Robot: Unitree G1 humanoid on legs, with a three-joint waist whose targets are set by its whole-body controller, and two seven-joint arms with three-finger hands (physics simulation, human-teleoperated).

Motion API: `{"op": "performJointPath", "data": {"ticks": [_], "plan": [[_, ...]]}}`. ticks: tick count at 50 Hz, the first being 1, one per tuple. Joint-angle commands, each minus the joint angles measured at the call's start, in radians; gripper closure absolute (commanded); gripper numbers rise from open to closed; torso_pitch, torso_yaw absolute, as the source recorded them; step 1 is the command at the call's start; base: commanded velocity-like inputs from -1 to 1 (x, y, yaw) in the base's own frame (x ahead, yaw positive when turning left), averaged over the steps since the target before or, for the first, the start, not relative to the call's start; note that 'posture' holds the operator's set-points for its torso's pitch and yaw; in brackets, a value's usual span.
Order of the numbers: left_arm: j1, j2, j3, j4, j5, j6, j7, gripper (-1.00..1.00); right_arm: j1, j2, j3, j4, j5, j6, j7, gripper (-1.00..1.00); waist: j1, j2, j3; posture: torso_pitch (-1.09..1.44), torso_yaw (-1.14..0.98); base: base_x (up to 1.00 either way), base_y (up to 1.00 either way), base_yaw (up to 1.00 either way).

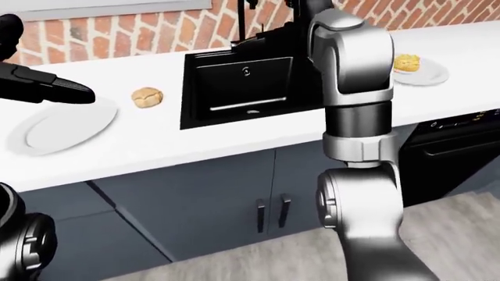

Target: Place the pastries on the plates.

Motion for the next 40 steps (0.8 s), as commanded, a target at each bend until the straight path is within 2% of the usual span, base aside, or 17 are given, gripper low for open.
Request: {"op": "performJointPath", "data": {"ticks": [1, 7, 9, 10, 11, 15, 20, 22, 23, 24, 25, 26, 35, 37, 38, 39, 40], "plan": [[-0.032, 0.007, 0.004, -0.016, 0.008, -0.031, 0.001, -1.00, -0.049, -0.024, -0.022, -0.039, -0.010, -0.035, -0.010, -1.00, -0.009, 0.003, -0.031, 0.00, 0.00, 0.00, 0.13, 0.00], [-0.039, 0.003, 0.006, -0.012, 0.016, -0.029, -0.005, -1.00, -0.046, -0.025, -0.021, -0.042, -0.011, -0.035, -0.008, -1.00, -0.007, -0.046, -0.025, 0.00, 0.00, 0.00, 0.12, 0.00], [-0.037, 0.001, 0.005, -0.014, 0.018, -0.033, -0.007, -1.00, -0.045, -0.026, -0.022, -0.039, -0.011, -0.038, -0.007, -1.00, -0.003, -0.081, -0.026, 0.00, 0.00, 0.00, 0.12, 0.00], [-0.027, -0.010, 0.009, -0.014, 0.018, -0.047, 0.000, -1.00, -0.043, -0.026, -0.023, -0.039, -0.012, -0.040, -0.008, -1.00, 0.000, -0.114, -0.033, 0.00, 0.00, 0.00, 0.12, 0.00], [-0.026, -0.012, 0.010, -0.013, 0.019, -0.050, 0.000, -1.00, -0.043, -0.026, -0.023, -0.039, -0.012, -0.040, -0.008, -1.00, -0.002, -0.089, -0.022, 0.00, 0.00, 0.00, 0.12, 0.00], [-0.034, -0.003, 0.003, -0.015, 0.026, -0.039, -0.012, -1.00, -0.042, -0.025, -0.021, -0.039, -0.013, -0.041, -0.007, -1.00, 0.003, -0.087, -0.035, 0.00, 0.00, 0.00, 0.12, 0.00], [-0.028, -0.009, 0.010, -0.015, 0.031, -0.045, -0.015, -1.00, -0.047, -0.025, -0.020, -0.037, -0.015, -0.037, -0.006, -1.00, 0.006, -0.046, -0.020, 0.00, 0.00, 0.00, 0.12, 0.00], [-0.022, -0.018, 0.015, -0.011, 0.031, -0.057, -0.011, -1.00, -0.047, -0.025, -0.020, -0.035, -0.016, -0.040, -0.007, -1.00, 0.000, -0.008, -0.022, 0.00, 0.00, 0.00, 0.13, 0.00], [-0.021, -0.020, 0.017, -0.011, 0.031, -0.059, -0.011, -1.00, -0.045, -0.024, -0.021, -0.036, -0.016, -0.040, -0.008, -1.00, -0.005, 0.026, -0.031, 0.00, 0.00, 0.00, 0.12, 0.00], [-0.019, -0.021, 0.018, -0.013, 0.031, -0.060, -0.012, -1.00, -0.050, -0.024, -0.020, -0.035, -0.016, -0.036, -0.007, -1.00, -0.011, 0.059, -0.057, 0.00, 0.00, 0.00, 0.12, 0.00], [-0.018, -0.021, 0.018, -0.013, 0.032, -0.061, -0.012, -1.00, -0.051, -0.024, -0.020, -0.035, -0.016, -0.036, -0.007, -1.00, -0.003, 0.021, -0.034, 0.00, 0.00, 0.00, 0.12, 0.00], [-0.021, -0.018, 0.017, -0.015, 0.033, -0.056, -0.015, -1.00, -0.046, -0.024, -0.020, -0.038, -0.016, -0.037, -0.006, -1.00, -0.007, 0.034, -0.028, 0.00, 0.00, 0.00, 0.13, 0.00], [-0.034, -0.006, 0.000, -0.013, 0.049, -0.040, -0.035, -1.00, -0.054, -0.023, -0.021, -0.032, -0.016, -0.035, -0.007, -1.00, -0.008, -0.048, -0.023, 0.00, 0.00, 0.00, 0.12, 0.00], [-0.033, -0.008, 0.000, -0.013, 0.052, -0.041, -0.037, -1.00, -0.050, -0.023, -0.022, -0.032, -0.016, -0.039, -0.007, -1.00, -0.005, -0.085, -0.025, 0.00, 0.00, 0.00, 0.12, 0.00], [-0.033, -0.008, 0.000, -0.013, 0.054, -0.041, -0.038, -1.00, -0.051, -0.024, -0.021, -0.031, -0.016, -0.038, -0.007, -1.00, -0.003, -0.120, -0.034, 0.00, 0.00, 0.00, 0.13, 0.00], [-0.034, -0.008, 0.000, -0.013, 0.056, -0.040, -0.040, -1.00, -0.050, -0.024, -0.022, -0.030, -0.016, -0.039, -0.007, -1.00, -0.008, -0.088, -0.022, 0.00, 0.00, 0.00, 0.12, 0.00], [-0.035, -0.013, 0.002, -0.009, 0.056, -0.044, -0.038, -1.00, -0.052, -0.024, -0.021, -0.031, -0.016, -0.037, -0.007, -1.00, -0.003, -0.095, -0.023, 0.00, 0.00, 0.00, 0.12, 0.00]]}}
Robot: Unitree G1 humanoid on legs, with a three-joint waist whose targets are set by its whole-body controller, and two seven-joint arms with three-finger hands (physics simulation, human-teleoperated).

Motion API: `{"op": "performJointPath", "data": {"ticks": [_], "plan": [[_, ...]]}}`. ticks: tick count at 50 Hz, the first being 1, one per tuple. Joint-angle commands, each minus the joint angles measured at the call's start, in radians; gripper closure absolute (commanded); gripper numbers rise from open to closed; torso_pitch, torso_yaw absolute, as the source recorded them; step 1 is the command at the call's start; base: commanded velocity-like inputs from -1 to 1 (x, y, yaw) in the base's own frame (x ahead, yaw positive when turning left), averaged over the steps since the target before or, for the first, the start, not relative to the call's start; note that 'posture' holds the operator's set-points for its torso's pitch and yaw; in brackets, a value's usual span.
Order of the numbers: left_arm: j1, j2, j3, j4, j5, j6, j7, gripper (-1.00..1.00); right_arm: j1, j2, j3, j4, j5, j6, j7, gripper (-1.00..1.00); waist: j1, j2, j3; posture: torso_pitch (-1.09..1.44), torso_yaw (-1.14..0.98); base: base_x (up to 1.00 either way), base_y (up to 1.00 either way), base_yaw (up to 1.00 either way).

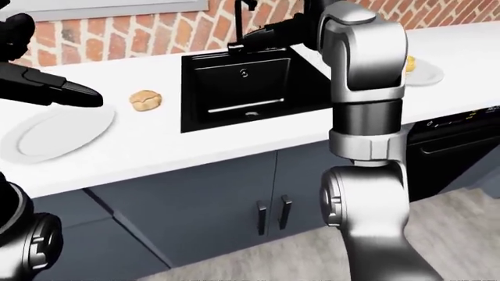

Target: Place the pastries on the plates.

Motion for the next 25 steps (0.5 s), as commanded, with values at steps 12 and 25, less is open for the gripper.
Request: {"op": "performJointPath", "data": {"ticks": [12, 25], "plan": [[-0.031, 0.010, 0.027, -0.005, 0.022, -0.024, -0.001, -1.00, -0.040, -0.002, 0.003, -0.029, -0.003, -0.019, 0.005, -1.00, -0.001, 0.122, -0.049, 0.00, 0.00, 0.00, 0.12, 0.00], [-0.033, 0.011, 0.027, -0.005, 0.029, -0.024, -0.010, -1.00, -0.041, 0.002, 0.001, -0.025, -0.004, -0.021, 0.003, -1.00, 0.009, 0.003, -0.028, 0.00, 0.00, 0.00, 0.13, 0.00]]}}
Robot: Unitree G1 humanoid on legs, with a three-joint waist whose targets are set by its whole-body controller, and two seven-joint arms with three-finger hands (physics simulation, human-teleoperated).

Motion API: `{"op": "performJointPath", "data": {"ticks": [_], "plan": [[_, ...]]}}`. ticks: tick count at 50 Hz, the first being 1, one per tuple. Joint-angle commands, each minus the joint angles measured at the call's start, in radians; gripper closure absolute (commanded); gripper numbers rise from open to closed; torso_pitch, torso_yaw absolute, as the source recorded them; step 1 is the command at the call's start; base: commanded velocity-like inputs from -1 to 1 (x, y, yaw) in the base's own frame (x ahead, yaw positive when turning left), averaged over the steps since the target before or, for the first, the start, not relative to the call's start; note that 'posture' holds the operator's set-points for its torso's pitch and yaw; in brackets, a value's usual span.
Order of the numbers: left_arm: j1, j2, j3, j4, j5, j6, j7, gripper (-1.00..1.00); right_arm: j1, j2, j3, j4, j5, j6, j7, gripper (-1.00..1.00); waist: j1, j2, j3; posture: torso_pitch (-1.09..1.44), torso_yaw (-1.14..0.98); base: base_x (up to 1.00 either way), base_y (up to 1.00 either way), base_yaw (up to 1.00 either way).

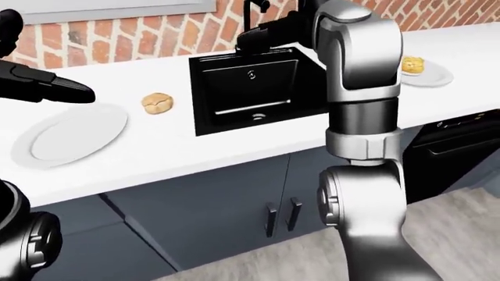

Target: Place the pastries on the plates.

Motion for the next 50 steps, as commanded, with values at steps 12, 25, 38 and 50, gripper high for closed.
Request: {"op": "performJointPath", "data": {"ticks": [12, 25, 38, 50], "plan": [[-0.028, 0.007, -0.002, -0.008, 0.017, -0.019, -0.005, -1.00, -0.027, -0.013, -0.011, -0.019, 0.002, -0.023, -0.009, -1.00, 0.007, 0.053, -0.016, 0.00, 0.00, 0.00, 0.12, 0.00], [-0.032, 0.002, 0.003, -0.005, 0.022, -0.021, -0.009, -1.00, -0.033, -0.016, -0.009, -0.018, 0.003, -0.019, -0.006, -1.00, -0.006, 0.055, -0.020, 0.00, 0.00, 0.00, 0.12, 0.00], [-0.038, 0.011, -0.002, -0.007, 0.032, -0.010, -0.025, -1.00, -0.032, -0.013, -0.010, -0.016, 0.003, -0.021, -0.005, -1.00, 0.009, 0.030, -0.017, 0.00, 0.00, 0.00, 0.13, 0.00], [-0.030, 0.002, 0.004, -0.003, 0.037, -0.024, -0.022, -1.00, -0.026, -0.013, -0.010, -0.015, 0.005, -0.024, -0.008, -1.00, -0.006, 0.079, -0.024, 0.00, 0.00, 0.00, 0.15, 0.00]]}}
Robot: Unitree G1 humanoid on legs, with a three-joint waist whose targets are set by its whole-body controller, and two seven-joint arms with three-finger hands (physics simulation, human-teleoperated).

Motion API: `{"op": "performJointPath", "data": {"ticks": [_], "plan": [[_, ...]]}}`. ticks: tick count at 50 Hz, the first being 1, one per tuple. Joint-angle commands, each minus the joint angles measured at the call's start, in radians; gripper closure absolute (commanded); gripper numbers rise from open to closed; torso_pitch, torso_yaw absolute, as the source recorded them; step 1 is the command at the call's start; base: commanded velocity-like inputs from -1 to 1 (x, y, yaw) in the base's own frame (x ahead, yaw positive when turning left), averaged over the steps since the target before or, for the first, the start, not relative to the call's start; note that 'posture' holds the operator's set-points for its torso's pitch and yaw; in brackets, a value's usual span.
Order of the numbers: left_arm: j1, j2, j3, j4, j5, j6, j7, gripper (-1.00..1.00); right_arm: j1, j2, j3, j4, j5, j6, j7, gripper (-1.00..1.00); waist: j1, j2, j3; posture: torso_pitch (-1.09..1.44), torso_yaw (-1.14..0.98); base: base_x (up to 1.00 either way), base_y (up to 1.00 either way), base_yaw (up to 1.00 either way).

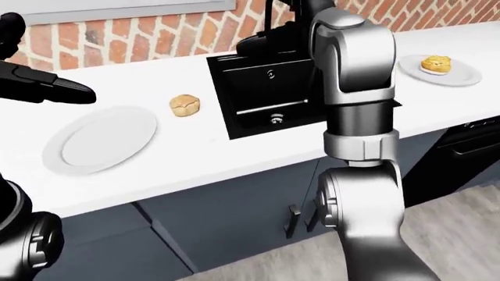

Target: Place the pastries on the plates.

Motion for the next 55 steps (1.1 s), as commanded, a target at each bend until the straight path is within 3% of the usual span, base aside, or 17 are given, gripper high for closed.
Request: {"op": "performJointPath", "data": {"ticks": [1, 8, 9, 11, 17, 19, 21, 33, 36, 37, 41, 46, 49, 50, 51, 52, 55], "plan": [[-0.034, 0.010, 0.004, -0.014, 0.006, -0.021, 0.002, -1.00, -0.044, -0.019, -0.016, -0.034, -0.009, -0.034, -0.009, -1.00, -0.005, 0.008, -0.025, 0.00, 0.00, 0.00, 0.15, 0.00], [-0.045, 0.013, 0.000, -0.010, 0.010, -0.014, -0.004, -1.00, -0.046, -0.020, -0.016, -0.030, -0.009, -0.037, -0.009, -1.00, 0.010, -0.081, -0.035, 0.00, 0.00, 0.00, 0.15, 0.00], [-0.044, 0.015, 0.001, -0.012, 0.011, -0.012, -0.007, -1.00, -0.048, -0.020, -0.015, -0.032, -0.009, -0.033, -0.009, -1.00, -0.001, -0.058, -0.024, 0.00, 0.00, 0.00, 0.15, 0.00], [-0.042, 0.013, 0.001, -0.013, 0.011, -0.012, -0.007, -1.00, -0.040, -0.021, -0.016, -0.035, -0.009, -0.037, -0.008, -1.00, 0.005, -0.068, -0.029, 0.00, 0.00, 0.00, 0.14, 0.00], [-0.041, 0.009, 0.000, -0.013, 0.014, -0.015, -0.006, -1.00, -0.039, -0.022, -0.017, -0.033, -0.009, -0.039, -0.007, -1.00, 0.009, -0.030, -0.020, 0.00, 0.00, 0.00, 0.14, 0.00], [-0.040, 0.007, 0.002, -0.012, 0.014, -0.018, -0.005, -1.00, -0.043, -0.021, -0.016, -0.035, -0.009, -0.035, -0.008, -1.00, 0.005, 0.001, -0.021, 0.00, 0.00, 0.00, 0.15, 0.00], [-0.038, 0.006, 0.002, -0.014, 0.015, -0.019, -0.005, -1.00, -0.036, -0.021, -0.017, -0.034, -0.009, -0.042, -0.007, -1.00, -0.003, 0.068, -0.036, 0.00, 0.00, 0.00, 0.14, 0.00], [-0.036, 0.009, 0.001, -0.014, 0.021, -0.018, -0.012, -1.00, -0.043, -0.020, -0.017, -0.034, -0.008, -0.033, -0.013, -1.00, -0.005, -0.025, -0.025, 0.00, 0.00, 0.00, 0.14, 0.00], [-0.043, 0.010, 0.000, -0.008, 0.022, -0.017, -0.013, -1.00, -0.048, -0.020, -0.017, -0.033, -0.009, -0.029, -0.016, -1.00, 0.001, -0.094, -0.034, 0.00, 0.00, 0.00, 0.14, 0.00], [-0.041, 0.011, 0.001, -0.010, 0.023, -0.016, -0.015, -1.00, -0.046, -0.020, -0.016, -0.032, -0.009, -0.030, -0.015, -1.00, -0.002, -0.065, -0.023, 0.00, 0.00, 0.00, 0.13, 0.00], [-0.044, 0.010, 0.003, -0.009, 0.024, -0.016, -0.016, -1.00, -0.043, -0.021, -0.016, -0.026, -0.010, -0.038, -0.013, -1.00, 0.005, -0.065, -0.036, 0.00, 0.00, 0.00, 0.14, 0.00], [-0.048, 0.011, 0.000, -0.009, 0.026, -0.011, -0.019, -1.00, -0.043, -0.021, -0.016, -0.028, -0.010, -0.036, -0.013, -1.00, 0.009, -0.025, -0.020, 0.00, 0.00, 0.00, 0.15, 0.00], [-0.047, 0.011, -0.001, -0.011, 0.028, -0.011, -0.021, -1.00, -0.046, -0.022, -0.017, -0.033, -0.010, -0.030, -0.014, -1.00, -0.002, 0.048, -0.031, 0.00, 0.00, 0.00, 0.14, 0.00], [-0.044, 0.009, 0.000, -0.012, 0.028, -0.014, -0.019, -1.00, -0.048, -0.021, -0.017, -0.034, -0.009, -0.026, -0.014, -1.00, -0.007, 0.080, -0.057, 0.00, 0.00, 0.00, 0.09, 0.00], [-0.043, 0.008, 0.001, -0.013, 0.028, -0.015, -0.019, -1.00, -0.046, -0.020, -0.022, -0.034, -0.006, -0.032, -0.015, -1.00, 0.005, 0.036, -0.007, 0.00, 0.00, 0.00, 0.00, 0.00], [-0.042, 0.008, 0.001, -0.013, 0.029, -0.015, -0.019, -1.00, -0.049, -0.019, -0.024, -0.037, -0.003, -0.029, -0.018, -1.00, 0.006, 0.040, 0.001, 0.00, 0.00, 0.00, 0.00, 0.00], [-0.041, 0.005, 0.003, -0.012, 0.029, -0.018, -0.018, -1.00, -0.042, -0.016, -0.035, -0.046, 0.017, -0.045, -0.020, -1.00, 0.003, 0.000, 0.005, 0.00, 0.00, 0.00, 0.00, 0.00]]}}
